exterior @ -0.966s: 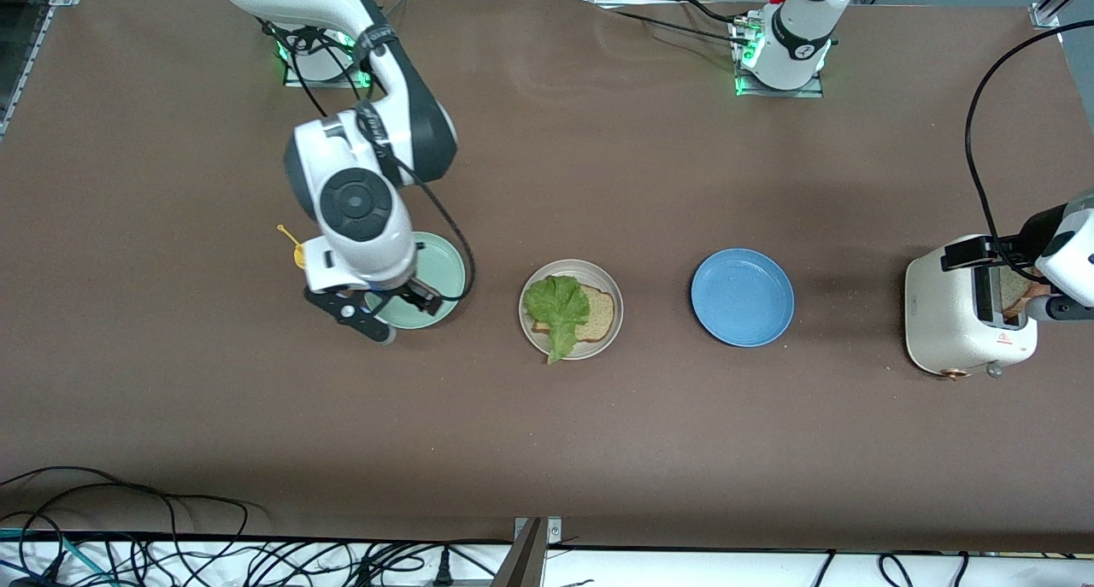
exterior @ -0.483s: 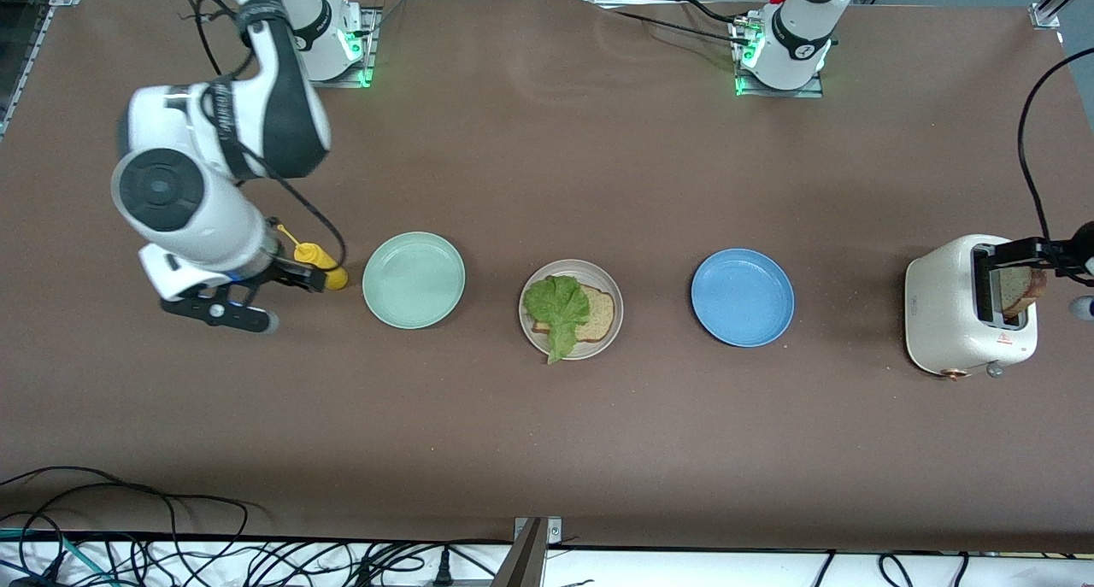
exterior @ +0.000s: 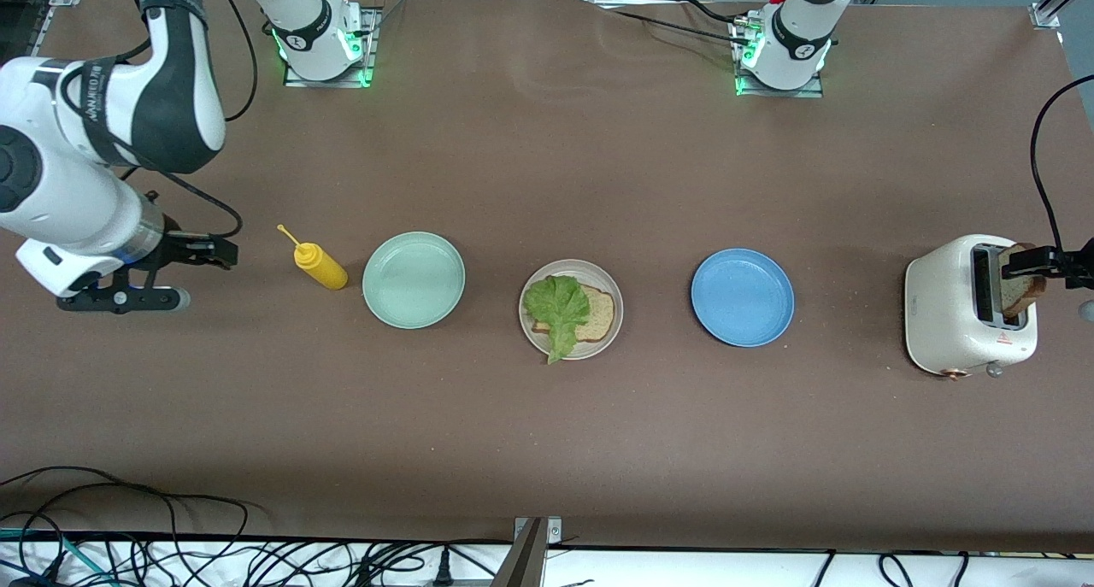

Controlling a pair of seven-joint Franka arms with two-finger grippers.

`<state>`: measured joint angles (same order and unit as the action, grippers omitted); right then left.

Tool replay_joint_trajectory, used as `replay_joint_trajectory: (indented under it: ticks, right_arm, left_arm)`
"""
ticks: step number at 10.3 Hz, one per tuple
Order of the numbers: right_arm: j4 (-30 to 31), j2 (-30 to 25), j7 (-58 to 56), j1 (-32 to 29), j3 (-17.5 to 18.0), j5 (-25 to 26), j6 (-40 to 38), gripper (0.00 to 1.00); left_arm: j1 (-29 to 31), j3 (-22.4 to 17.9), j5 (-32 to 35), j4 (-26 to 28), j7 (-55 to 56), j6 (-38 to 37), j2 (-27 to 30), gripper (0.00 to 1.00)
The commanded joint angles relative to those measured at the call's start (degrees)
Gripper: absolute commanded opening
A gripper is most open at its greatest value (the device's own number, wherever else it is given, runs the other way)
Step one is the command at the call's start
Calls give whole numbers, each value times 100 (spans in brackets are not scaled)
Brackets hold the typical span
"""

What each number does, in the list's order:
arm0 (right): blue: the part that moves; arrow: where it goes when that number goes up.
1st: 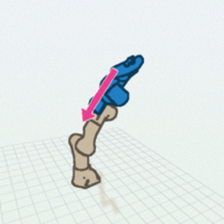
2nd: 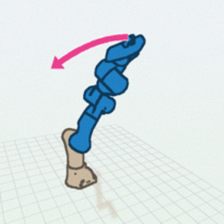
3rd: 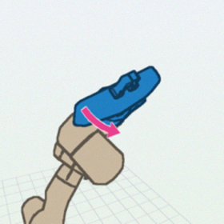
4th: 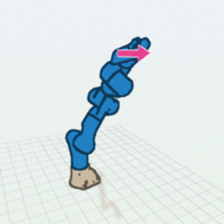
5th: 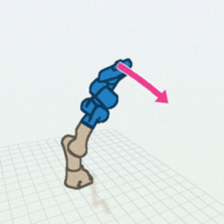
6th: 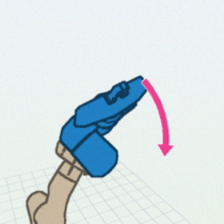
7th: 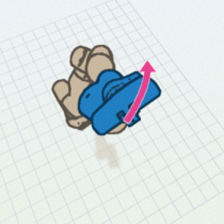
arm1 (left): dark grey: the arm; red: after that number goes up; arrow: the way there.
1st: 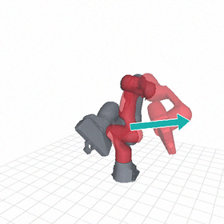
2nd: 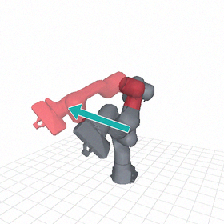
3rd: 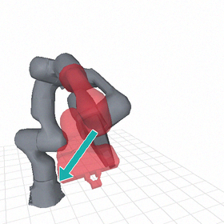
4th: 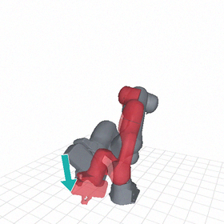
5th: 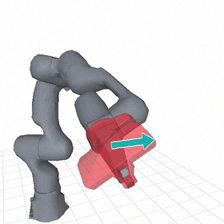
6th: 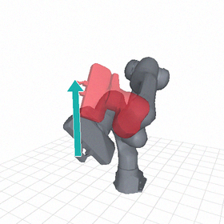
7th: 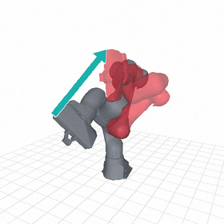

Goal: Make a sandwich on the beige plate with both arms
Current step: 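Move the right gripper to the mustard while the left gripper grasps toaster bread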

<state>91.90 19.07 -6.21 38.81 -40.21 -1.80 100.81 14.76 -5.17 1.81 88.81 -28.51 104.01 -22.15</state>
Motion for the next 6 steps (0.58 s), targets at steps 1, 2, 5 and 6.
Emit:
replay_joint_trajectory:
  ticks: [1,2,5,6]
  right_arm:
    - [214,-115,-1157,-327,-259,-520,45,100]
    - [301,-88,-1702,-617,-260,-862,44,100]
    - [837,-132,-2978,-935,-304,-1628,44,97]
    - [1047,-132,-3417,-1049,-295,-2004,105,91]
  left_arm:
    - [202,60,144,372,-409,391,106,100]
    - [229,60,144,539,-549,575,106,100]
    - [308,51,144,812,-796,866,106,90]
    - [317,51,144,839,-797,867,106,66]
